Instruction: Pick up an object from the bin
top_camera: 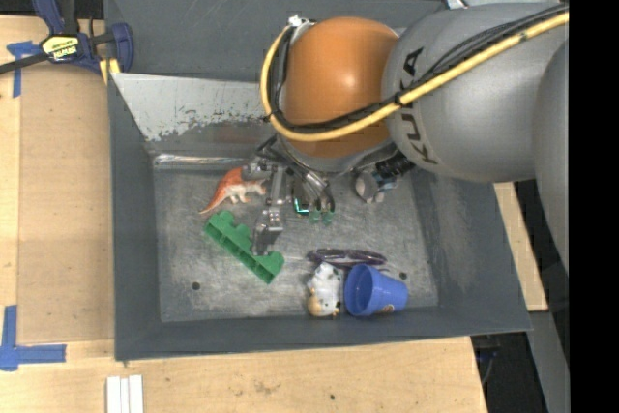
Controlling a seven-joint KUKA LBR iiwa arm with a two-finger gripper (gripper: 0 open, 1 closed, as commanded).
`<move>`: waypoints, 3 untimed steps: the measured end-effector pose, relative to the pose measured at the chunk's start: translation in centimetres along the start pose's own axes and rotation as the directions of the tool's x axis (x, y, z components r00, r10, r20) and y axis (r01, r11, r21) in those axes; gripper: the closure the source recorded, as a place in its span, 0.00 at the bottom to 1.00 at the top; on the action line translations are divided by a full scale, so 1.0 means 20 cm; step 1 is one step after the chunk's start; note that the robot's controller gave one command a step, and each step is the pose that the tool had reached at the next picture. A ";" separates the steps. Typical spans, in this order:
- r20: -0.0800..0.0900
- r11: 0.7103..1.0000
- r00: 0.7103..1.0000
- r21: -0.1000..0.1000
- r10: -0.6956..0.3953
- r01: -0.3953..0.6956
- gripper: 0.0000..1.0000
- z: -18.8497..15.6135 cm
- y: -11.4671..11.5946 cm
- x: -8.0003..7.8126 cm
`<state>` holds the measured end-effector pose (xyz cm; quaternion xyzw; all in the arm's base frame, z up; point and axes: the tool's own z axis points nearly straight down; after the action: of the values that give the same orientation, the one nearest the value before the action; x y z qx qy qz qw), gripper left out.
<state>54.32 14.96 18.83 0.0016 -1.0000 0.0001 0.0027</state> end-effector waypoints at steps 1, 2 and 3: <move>0.008 1.000 1.000 -0.001 0.003 -0.003 0.00 -0.02 0.00 -0.01; 0.011 0.996 0.996 -0.003 0.089 -0.089 0.00 0.28 -0.01 0.04; 0.003 0.992 0.992 0.000 0.123 -0.123 0.00 0.36 -0.03 0.06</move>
Offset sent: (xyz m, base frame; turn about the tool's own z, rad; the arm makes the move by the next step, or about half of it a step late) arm -0.0227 -0.0035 -0.1183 0.1750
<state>53.16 14.36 11.70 -0.0598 -0.9982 0.0002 0.0013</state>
